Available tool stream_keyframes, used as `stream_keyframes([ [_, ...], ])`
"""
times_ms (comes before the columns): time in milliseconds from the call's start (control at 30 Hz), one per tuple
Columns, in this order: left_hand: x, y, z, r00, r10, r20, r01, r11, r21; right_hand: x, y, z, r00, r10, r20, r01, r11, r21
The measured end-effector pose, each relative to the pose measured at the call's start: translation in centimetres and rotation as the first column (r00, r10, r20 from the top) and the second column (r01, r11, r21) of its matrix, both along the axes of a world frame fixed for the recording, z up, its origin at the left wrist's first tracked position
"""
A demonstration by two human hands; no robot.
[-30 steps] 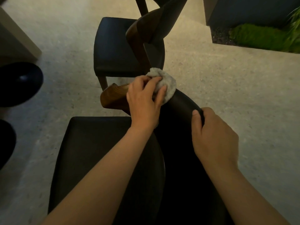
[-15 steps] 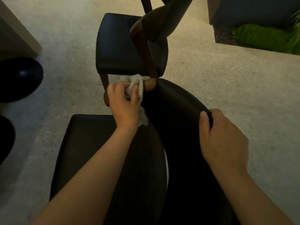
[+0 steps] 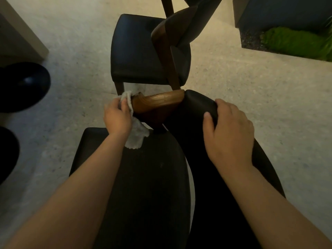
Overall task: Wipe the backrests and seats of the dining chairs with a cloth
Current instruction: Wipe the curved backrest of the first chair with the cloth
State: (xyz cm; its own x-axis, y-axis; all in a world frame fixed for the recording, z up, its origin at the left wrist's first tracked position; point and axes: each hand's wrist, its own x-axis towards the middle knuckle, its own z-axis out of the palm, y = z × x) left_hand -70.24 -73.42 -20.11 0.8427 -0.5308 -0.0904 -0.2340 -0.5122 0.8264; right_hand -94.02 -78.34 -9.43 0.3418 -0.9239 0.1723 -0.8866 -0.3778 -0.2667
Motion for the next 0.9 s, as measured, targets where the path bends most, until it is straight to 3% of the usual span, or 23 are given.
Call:
stream_keyframes([
  [167, 0.4, 0.5, -1.5, 0.970, 0.029, -0.240, -0.042, 0.998, -0.049, 0.2, 0.4, -1.3, 0.991, -0.025, -0.131, 0.010, 0.993, -0.116],
  [333, -0.4, 2.1, -3.3, 0.947, 0.088, -0.308, -0.087, 0.996, 0.016, 0.3, 0.1, -1.6, 0.985, -0.034, -0.170, 0.011, 0.991, -0.135],
  [433, -1.4, 4.3, -4.3, 0.944, -0.004, -0.330, 0.057, 0.987, 0.150, 0.2, 0.3, -1.5, 0.985, -0.028, -0.169, 0.006, 0.992, -0.128],
  [600, -2.7, 7.7, -3.2, 0.931, -0.170, -0.322, 0.202, 0.977, 0.068, -0.2, 0.3, -0.9, 0.989, -0.003, -0.146, -0.007, 0.998, -0.064],
  [767, -3.2, 9.6, -0.5, 0.857, -0.234, -0.460, 0.262, 0.965, -0.003, -0.1, 3.9, 0.0, 0.994, 0.113, 0.010, -0.113, 0.992, 0.053],
  [900, -3.5, 11.2, 1.9, 0.766, -0.282, -0.578, 0.280, 0.955, -0.095, 0.3, 9.2, -0.3, 0.977, 0.097, 0.189, -0.151, 0.943, 0.296],
])
